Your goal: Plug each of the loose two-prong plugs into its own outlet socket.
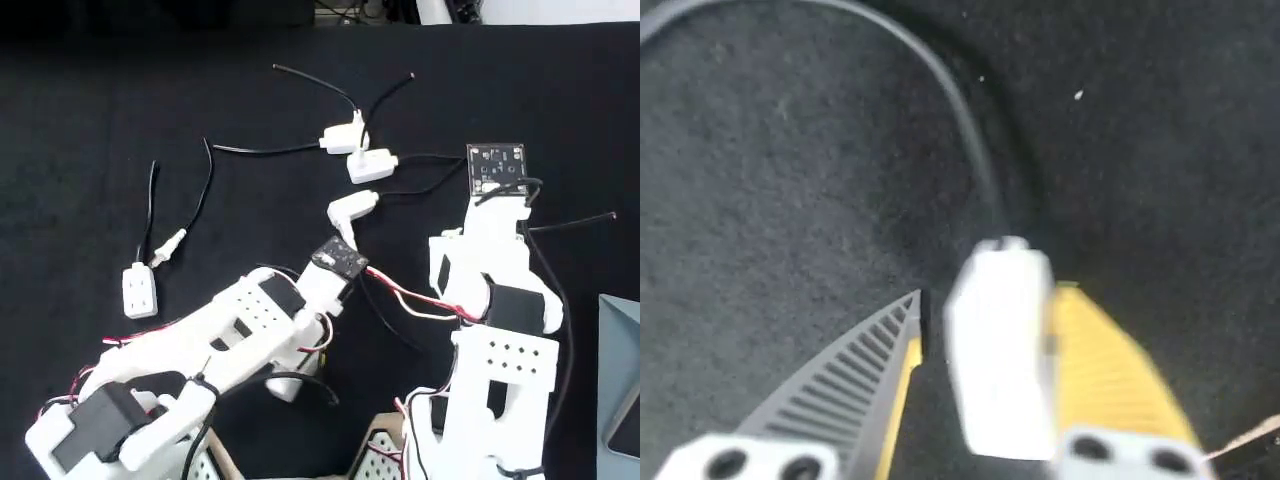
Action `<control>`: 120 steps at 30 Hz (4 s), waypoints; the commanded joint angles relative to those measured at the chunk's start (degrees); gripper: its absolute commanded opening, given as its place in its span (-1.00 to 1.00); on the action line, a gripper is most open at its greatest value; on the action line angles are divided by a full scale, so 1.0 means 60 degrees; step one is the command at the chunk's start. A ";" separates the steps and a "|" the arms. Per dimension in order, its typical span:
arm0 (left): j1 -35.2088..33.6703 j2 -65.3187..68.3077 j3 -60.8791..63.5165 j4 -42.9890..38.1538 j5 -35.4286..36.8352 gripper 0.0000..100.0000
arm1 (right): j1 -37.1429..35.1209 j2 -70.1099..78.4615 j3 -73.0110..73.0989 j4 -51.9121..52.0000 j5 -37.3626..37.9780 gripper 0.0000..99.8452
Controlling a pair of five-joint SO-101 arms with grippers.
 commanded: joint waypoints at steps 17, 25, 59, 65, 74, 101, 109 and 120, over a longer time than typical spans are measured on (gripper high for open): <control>-0.4007 -0.1817 -0.0403 -0.0322 -0.5495 -0.94 | 0.0044 -0.0139 -0.0242 0.0015 0.0073 -0.98; -0.5355 -0.1802 -0.0183 -0.2476 -0.6842 -0.93 | 0.0029 -0.0139 -0.0242 -0.0029 0.0029 -0.98; -0.7114 -0.1700 -0.1253 -0.0952 -0.5392 -0.56 | -0.0586 -0.0125 0.0007 -0.0044 -0.0015 -0.98; -0.7099 -0.1714 0.0256 -0.2139 -0.5729 -0.56 | -0.0586 -0.0125 0.0007 -0.0044 -0.0015 -0.98; -0.5209 -0.1729 0.1033 -0.1670 -0.5538 -0.62 | -0.0586 -0.0125 0.0007 -0.0044 -0.0015 -0.98; -0.5897 -0.1744 -0.1810 0.0630 -0.4557 -0.50 | -0.0586 -0.0125 0.0022 -0.0044 -0.0015 -0.98; -0.7729 -0.1685 -0.0930 -0.1333 -0.5729 -0.50 | -0.0586 -0.0125 0.0168 -0.0059 -0.0015 -0.98; -0.5634 -0.1744 0.0491 -0.1158 -0.5700 -0.53 | -0.0586 -0.0125 0.0154 -0.0059 -0.0015 -0.98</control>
